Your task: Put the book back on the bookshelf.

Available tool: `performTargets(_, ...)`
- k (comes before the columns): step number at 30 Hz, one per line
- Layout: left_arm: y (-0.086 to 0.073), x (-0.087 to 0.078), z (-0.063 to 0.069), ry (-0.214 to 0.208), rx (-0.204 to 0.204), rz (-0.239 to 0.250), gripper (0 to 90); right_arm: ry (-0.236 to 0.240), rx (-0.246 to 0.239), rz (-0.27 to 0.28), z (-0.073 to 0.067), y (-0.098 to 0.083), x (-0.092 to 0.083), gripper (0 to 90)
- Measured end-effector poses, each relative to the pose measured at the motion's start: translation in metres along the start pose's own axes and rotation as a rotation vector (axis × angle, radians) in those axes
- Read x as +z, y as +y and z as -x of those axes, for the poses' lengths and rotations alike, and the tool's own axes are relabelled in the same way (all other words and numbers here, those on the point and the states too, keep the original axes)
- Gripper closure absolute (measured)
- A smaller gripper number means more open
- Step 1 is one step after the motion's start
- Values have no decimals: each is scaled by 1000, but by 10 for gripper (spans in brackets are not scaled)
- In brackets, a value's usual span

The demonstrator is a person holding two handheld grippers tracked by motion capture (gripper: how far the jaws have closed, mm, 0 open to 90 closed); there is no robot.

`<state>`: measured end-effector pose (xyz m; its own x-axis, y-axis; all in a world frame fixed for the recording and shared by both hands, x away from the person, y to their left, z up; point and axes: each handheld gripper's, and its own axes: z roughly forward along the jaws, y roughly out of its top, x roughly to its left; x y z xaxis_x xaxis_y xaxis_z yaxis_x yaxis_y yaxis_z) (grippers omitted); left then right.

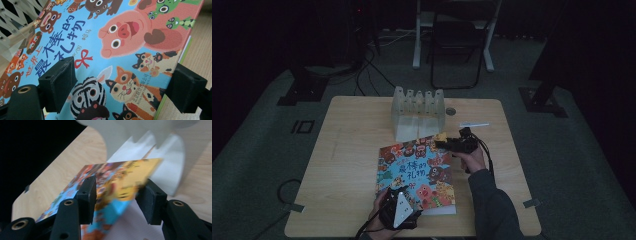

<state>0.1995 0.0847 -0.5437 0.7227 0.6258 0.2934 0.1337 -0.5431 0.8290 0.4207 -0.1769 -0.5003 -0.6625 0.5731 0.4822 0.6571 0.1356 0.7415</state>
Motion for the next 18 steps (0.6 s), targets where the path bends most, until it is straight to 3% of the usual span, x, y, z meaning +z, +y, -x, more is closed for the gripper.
performTargets(3, 1, -2, -1, -8, -14, 14, 170, -15, -12, -20, -10, 2, -1, 505)
performTargets(9, 2, -7, -3, -10, -28, 44, 183, -9, 14, -29, -22, 8, -2, 571)
performTargets(15, 2, -9, -5, -21, -41, 48, 203, 20, 16, -74, -27, 10, 5, 626)
performTargets(18, 0, -11, -5, -19, -35, 47, 211, 25, 11, -72, -27, 10, 5, 641)
